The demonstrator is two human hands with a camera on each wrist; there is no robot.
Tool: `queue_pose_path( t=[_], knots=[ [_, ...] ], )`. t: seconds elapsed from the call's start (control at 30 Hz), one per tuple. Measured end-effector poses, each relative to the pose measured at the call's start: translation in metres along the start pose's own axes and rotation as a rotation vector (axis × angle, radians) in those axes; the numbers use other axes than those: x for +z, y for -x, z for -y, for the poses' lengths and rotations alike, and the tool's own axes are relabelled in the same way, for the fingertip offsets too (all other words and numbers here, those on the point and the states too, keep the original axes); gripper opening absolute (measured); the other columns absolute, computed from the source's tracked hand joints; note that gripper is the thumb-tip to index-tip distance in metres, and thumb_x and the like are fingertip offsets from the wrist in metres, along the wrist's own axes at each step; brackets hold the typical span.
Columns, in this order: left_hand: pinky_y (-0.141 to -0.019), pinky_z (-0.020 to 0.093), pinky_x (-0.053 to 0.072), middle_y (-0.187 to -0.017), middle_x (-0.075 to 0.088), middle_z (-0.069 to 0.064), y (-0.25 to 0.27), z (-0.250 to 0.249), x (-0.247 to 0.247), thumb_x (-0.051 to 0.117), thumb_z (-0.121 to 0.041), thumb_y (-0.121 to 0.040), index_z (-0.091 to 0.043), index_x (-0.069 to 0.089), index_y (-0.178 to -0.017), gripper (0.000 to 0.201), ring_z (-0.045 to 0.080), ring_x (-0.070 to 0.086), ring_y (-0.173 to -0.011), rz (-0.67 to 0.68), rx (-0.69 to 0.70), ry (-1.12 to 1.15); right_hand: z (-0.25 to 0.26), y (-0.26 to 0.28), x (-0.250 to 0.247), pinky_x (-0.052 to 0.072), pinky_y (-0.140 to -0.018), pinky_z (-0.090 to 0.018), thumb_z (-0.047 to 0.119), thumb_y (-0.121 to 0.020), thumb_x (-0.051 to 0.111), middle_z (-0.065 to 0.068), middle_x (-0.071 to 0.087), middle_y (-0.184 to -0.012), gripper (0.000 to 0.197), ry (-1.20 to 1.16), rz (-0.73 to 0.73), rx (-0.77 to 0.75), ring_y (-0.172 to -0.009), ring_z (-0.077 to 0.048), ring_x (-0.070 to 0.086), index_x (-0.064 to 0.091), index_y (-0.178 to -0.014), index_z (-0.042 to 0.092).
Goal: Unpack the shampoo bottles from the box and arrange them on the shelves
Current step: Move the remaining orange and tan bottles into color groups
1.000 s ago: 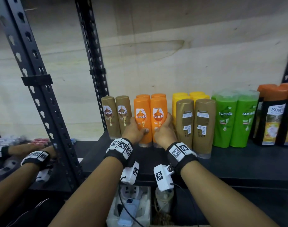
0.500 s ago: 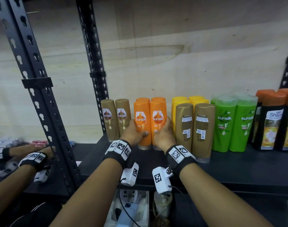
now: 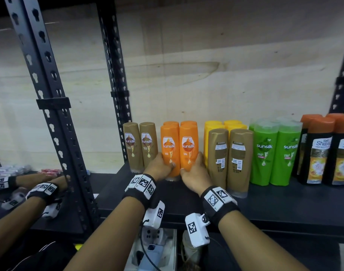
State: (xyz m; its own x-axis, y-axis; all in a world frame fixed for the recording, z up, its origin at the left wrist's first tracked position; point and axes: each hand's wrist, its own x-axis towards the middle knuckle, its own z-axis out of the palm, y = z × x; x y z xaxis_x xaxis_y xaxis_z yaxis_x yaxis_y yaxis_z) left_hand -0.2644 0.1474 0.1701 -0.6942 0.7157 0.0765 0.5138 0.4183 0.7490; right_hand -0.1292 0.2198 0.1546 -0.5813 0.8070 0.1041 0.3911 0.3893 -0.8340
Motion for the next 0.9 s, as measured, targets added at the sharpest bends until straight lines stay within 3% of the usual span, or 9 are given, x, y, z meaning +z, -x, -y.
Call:
queue_pose_path(
  t=[0.07, 0.13, 0.23, 0.3, 0.37, 0.53, 0.77, 0.9],
  knots=[
    [-0.109, 0.046, 0.047, -0.147, 0.057, 0.005, 0.007, 0.004, 0.000, 0.062, -0.043, -0.100, -0.020, 0.038, -0.152, 0.062, 0.029, 0.057, -0.132, -0.070, 0.019, -0.001, -0.003, 0.009, -0.002, 0.041, -0.114, -0.052, 0.037, -0.101, 0.057, -0.008, 0.033, -0.160, 0.085, 0.069, -0.020, -0.051, -0.142, -0.034, 0.043, -0.001, -0.162, 0.022],
    [-0.095, 0.040, 0.050, -0.134, 0.065, 0.005, 0.017, 0.006, -0.001, 0.061, -0.044, -0.100, -0.020, 0.041, -0.148, 0.057, 0.025, 0.064, -0.118, -0.163, 0.030, -0.002, -0.006, 0.018, -0.003, 0.045, -0.107, -0.052, 0.037, -0.101, 0.053, -0.010, 0.039, -0.152, 0.071, 0.187, -0.029, -0.110, -0.136, -0.034, 0.048, 0.015, -0.159, 0.021],
    [-0.079, 0.030, 0.048, -0.112, 0.069, 0.002, 0.033, 0.008, -0.001, 0.060, -0.040, -0.100, -0.021, 0.057, -0.122, 0.029, 0.018, 0.063, -0.095, -0.217, 0.087, -0.093, -0.014, 0.033, -0.006, 0.049, -0.099, -0.046, 0.036, -0.102, 0.049, -0.008, 0.042, -0.138, 0.046, 0.381, -0.038, -0.204, -0.125, -0.030, 0.053, 0.041, -0.144, 0.019],
    [-0.076, 0.030, 0.051, -0.100, 0.068, 0.000, 0.046, 0.007, -0.002, 0.059, -0.033, -0.099, -0.022, 0.061, -0.104, 0.013, 0.019, 0.065, -0.091, -0.222, 0.125, -0.170, -0.020, 0.041, -0.010, 0.051, -0.098, -0.043, 0.033, -0.102, 0.049, -0.005, 0.048, -0.130, 0.033, 0.417, -0.027, -0.301, -0.120, -0.025, 0.054, 0.054, -0.131, 0.019],
    [-0.078, 0.035, 0.056, -0.094, 0.069, 0.000, 0.059, 0.002, -0.001, 0.057, -0.028, -0.098, -0.018, 0.064, -0.098, 0.012, 0.021, 0.067, -0.088, -0.204, 0.157, -0.221, -0.026, 0.049, -0.015, 0.052, -0.092, -0.039, 0.030, -0.100, 0.050, -0.001, 0.054, -0.119, 0.021, 0.429, -0.005, -0.405, -0.110, -0.021, 0.057, 0.061, -0.116, 0.021],
    [-0.080, 0.042, 0.058, -0.095, 0.070, 0.005, 0.086, -0.013, 0.011, 0.055, -0.030, -0.097, -0.015, 0.066, -0.098, 0.019, 0.025, 0.067, -0.087, -0.209, 0.253, -0.334, -0.047, 0.068, -0.036, 0.044, -0.071, -0.032, 0.029, -0.100, 0.047, 0.005, 0.051, -0.098, 0.017, 0.466, -0.044, -0.533, -0.088, -0.015, 0.055, 0.062, -0.102, 0.021],
    [-0.078, 0.041, 0.057, -0.099, 0.071, 0.008, 0.100, -0.040, 0.047, 0.055, -0.038, -0.099, -0.015, 0.067, -0.099, 0.026, 0.031, 0.067, -0.092, -0.185, 0.315, -0.406, -0.077, 0.085, -0.089, 0.051, -0.076, -0.037, 0.028, -0.099, 0.051, 0.001, 0.056, -0.101, 0.018, 0.455, -0.147, -0.475, -0.091, -0.019, 0.058, 0.065, -0.102, 0.018],
    [-0.074, 0.036, 0.052, -0.093, 0.068, 0.003, 0.099, -0.053, 0.070, 0.055, -0.042, -0.101, -0.018, 0.067, -0.100, 0.026, 0.027, 0.068, -0.093, -0.149, 0.341, -0.393, -0.092, 0.090, -0.120, 0.050, -0.077, -0.035, 0.026, -0.099, 0.053, 0.000, 0.057, -0.099, 0.016, 0.481, -0.204, -0.451, -0.091, -0.020, 0.059, 0.066, -0.099, 0.017]
  ],
)
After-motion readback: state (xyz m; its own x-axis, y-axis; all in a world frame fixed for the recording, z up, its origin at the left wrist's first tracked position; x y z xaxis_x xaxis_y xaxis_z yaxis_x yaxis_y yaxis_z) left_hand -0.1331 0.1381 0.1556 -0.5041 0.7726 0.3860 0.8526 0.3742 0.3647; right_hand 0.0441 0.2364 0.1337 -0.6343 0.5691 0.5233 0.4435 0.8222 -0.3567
